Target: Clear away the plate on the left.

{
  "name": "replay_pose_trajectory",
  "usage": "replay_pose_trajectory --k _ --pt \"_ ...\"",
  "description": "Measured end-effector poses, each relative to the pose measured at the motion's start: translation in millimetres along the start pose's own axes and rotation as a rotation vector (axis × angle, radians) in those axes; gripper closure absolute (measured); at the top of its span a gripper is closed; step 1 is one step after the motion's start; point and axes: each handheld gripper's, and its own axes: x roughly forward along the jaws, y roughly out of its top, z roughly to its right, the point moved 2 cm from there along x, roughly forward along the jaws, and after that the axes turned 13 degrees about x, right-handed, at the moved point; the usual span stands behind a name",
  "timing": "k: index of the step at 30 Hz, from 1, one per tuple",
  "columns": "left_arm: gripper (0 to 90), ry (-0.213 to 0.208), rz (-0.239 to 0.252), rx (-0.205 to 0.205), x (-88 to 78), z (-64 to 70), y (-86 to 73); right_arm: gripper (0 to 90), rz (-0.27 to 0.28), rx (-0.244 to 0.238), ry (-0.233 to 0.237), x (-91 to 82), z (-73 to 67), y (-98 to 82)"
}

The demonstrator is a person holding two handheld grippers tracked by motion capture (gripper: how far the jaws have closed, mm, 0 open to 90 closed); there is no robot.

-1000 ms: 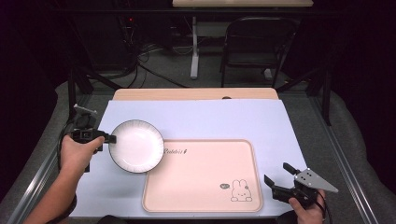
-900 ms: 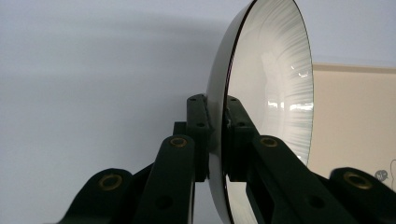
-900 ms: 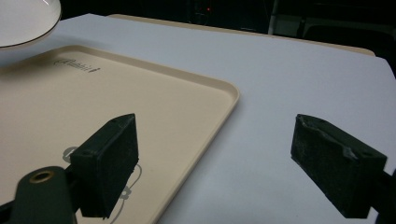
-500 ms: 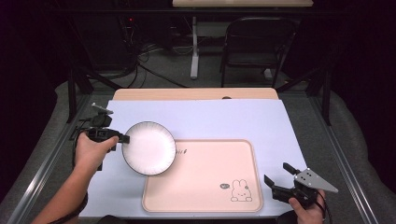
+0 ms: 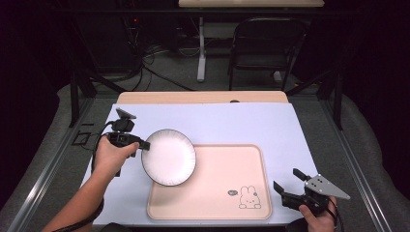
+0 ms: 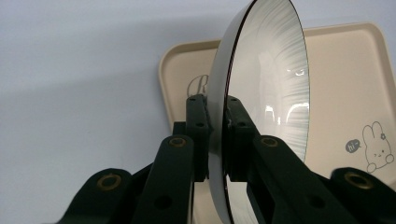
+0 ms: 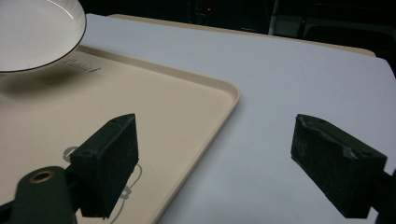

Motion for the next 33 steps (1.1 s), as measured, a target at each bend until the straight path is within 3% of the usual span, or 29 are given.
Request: replay_pose_trajectory --k 14,33 --pt "82.9 -0.054 -0.014 0.075 17.6 33.3 11.8 14.2 0.003 0.001 0.0 -0.5 0.1 -0.1" --pt "82.7 -0.103 -0.037 0.136 38.9 60.1 17.8 14.2 0.004 0.004 0.001 -0.8 -0.4 -0.3"
